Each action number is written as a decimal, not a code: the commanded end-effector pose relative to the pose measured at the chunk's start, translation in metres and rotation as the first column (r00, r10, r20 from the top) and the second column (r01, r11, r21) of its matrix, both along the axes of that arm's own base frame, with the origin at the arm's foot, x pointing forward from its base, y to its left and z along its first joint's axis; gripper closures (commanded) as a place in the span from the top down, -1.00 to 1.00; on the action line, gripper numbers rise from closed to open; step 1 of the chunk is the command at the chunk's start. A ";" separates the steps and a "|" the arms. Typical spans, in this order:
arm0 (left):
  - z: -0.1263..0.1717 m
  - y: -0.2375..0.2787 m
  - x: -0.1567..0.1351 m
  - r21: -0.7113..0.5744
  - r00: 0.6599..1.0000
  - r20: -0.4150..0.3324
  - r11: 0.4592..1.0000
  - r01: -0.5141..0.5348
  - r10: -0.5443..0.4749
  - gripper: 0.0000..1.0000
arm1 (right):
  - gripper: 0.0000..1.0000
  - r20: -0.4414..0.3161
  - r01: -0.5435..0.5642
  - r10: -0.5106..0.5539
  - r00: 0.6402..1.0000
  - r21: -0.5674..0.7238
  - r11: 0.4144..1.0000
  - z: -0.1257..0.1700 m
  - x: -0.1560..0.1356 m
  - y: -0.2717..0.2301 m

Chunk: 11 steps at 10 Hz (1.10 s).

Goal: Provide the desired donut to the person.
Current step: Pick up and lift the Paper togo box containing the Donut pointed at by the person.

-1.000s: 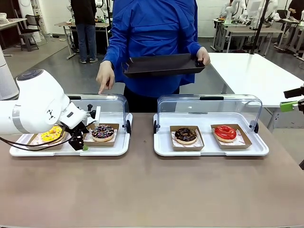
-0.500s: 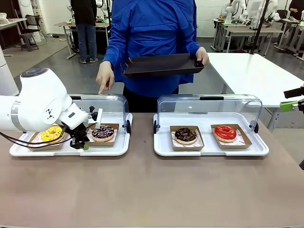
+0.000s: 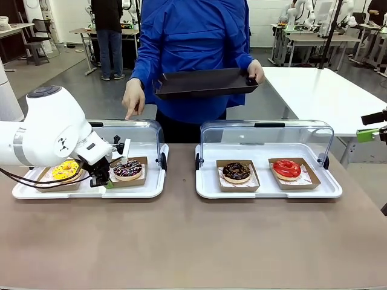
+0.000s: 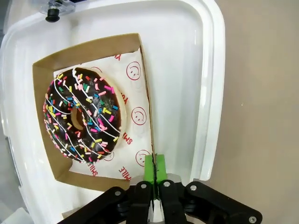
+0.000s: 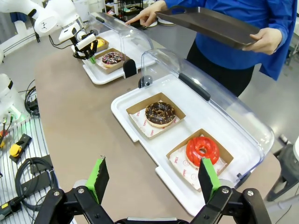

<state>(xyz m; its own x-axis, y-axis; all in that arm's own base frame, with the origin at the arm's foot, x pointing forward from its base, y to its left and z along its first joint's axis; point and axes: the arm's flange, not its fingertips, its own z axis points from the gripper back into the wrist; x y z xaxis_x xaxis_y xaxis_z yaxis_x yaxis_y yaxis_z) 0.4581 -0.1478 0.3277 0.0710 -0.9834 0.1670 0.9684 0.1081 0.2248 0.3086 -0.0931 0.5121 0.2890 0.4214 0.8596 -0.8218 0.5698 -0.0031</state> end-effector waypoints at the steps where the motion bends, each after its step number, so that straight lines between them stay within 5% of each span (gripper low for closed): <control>1: 0.017 0.001 -0.019 -0.006 1.000 0.009 1.000 0.015 -0.015 -1.00 | 1.00 0.016 -0.011 0.011 1.000 0.010 1.000 -0.001 0.002 -0.001; 6: 0.089 0.032 -0.135 -0.022 0.989 0.135 0.998 0.065 -0.061 -1.00 | 1.00 0.016 -0.011 0.011 1.000 0.010 1.000 -0.001 0.002 -0.001; 11: 0.136 0.127 -0.247 -0.129 0.979 0.193 0.988 0.088 -0.062 -1.00 | 1.00 0.016 -0.011 0.011 1.000 0.010 1.000 -0.001 0.002 -0.001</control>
